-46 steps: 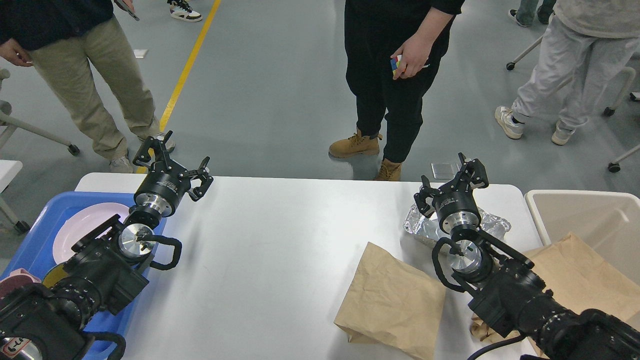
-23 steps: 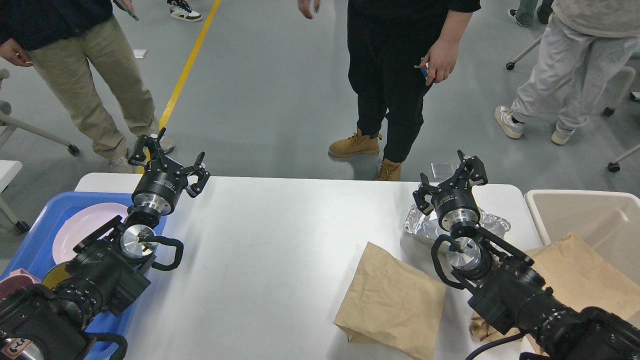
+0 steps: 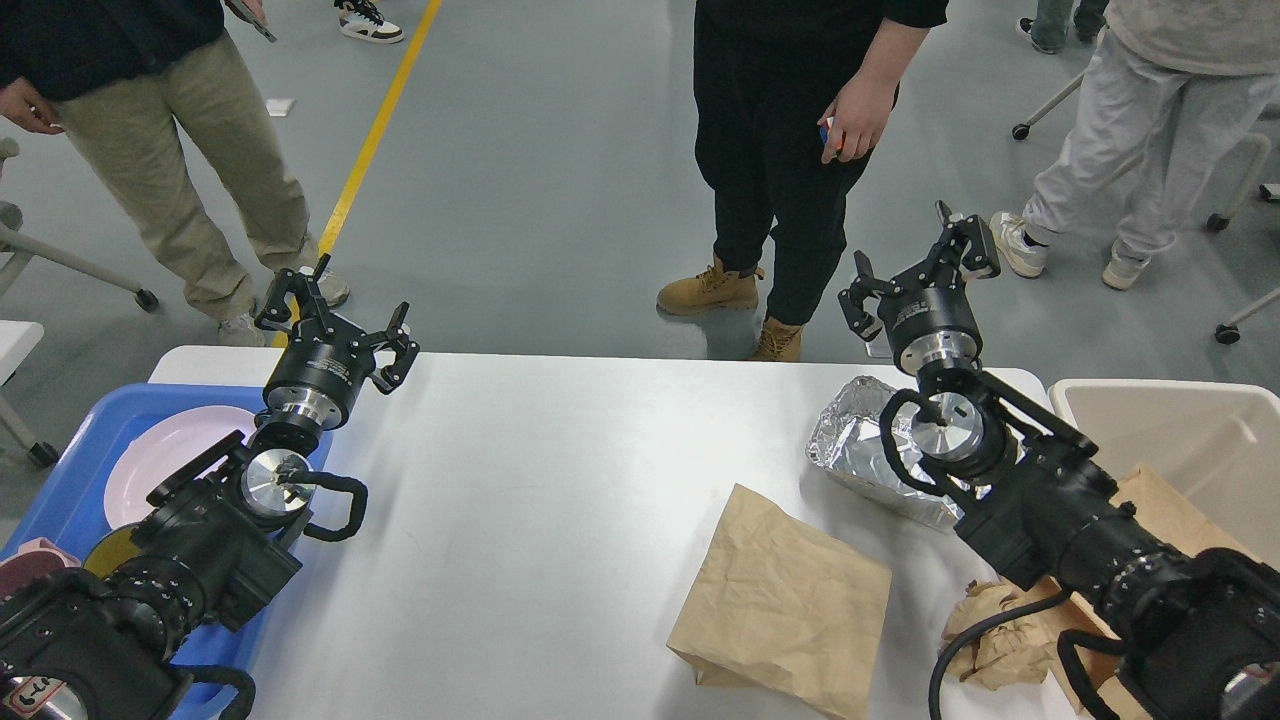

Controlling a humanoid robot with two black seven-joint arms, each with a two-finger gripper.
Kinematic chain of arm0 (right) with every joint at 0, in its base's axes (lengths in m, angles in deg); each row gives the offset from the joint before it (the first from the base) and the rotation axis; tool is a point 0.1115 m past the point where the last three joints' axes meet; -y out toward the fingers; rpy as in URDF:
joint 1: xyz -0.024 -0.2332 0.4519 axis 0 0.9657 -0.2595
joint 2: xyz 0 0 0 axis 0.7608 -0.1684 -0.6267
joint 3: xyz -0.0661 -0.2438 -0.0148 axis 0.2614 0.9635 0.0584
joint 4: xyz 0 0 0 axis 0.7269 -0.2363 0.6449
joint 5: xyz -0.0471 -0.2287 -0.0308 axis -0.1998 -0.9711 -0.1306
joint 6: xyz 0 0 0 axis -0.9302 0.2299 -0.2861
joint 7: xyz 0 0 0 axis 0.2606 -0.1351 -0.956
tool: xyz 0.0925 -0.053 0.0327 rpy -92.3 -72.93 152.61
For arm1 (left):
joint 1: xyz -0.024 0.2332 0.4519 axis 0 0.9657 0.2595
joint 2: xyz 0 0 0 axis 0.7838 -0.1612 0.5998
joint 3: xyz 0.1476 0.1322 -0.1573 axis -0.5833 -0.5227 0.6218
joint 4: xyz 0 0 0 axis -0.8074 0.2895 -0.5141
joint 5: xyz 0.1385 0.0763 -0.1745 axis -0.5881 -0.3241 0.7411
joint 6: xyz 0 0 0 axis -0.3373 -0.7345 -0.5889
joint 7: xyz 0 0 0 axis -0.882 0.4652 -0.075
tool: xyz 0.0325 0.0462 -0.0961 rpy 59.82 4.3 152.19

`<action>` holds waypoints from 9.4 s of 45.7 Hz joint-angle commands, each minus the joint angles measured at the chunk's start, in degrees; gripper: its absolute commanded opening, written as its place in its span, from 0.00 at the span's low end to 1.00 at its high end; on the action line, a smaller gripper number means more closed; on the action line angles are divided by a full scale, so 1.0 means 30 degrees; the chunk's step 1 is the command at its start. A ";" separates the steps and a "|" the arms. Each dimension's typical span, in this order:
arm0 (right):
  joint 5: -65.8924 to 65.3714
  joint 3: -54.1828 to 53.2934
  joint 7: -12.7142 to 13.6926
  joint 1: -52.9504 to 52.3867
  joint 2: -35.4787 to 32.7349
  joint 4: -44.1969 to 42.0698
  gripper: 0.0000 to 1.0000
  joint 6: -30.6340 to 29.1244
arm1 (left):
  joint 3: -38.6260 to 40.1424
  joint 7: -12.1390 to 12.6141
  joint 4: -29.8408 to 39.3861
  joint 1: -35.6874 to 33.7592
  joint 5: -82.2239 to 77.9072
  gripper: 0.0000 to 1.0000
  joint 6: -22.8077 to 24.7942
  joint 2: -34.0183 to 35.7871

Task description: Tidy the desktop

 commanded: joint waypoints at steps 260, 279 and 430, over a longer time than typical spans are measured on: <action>0.0670 3.5357 0.6649 -1.5718 -0.3808 1.0613 0.00 -1.6307 | 0.0087 -0.0011 -0.0002 0.0000 0.0023 0.97 0.0000 -0.0002; 0.0670 3.4301 0.6855 -2.1841 -0.8700 1.0409 0.00 -1.6307 | 0.0087 -0.0011 -0.0002 0.0000 0.0023 0.97 0.0000 -0.0002; 0.0085 4.0103 0.6855 -1.7836 -0.3752 0.7277 1.00 -0.9138 | 0.0145 -0.0011 -0.0002 0.0000 0.0022 0.97 0.0000 -0.0002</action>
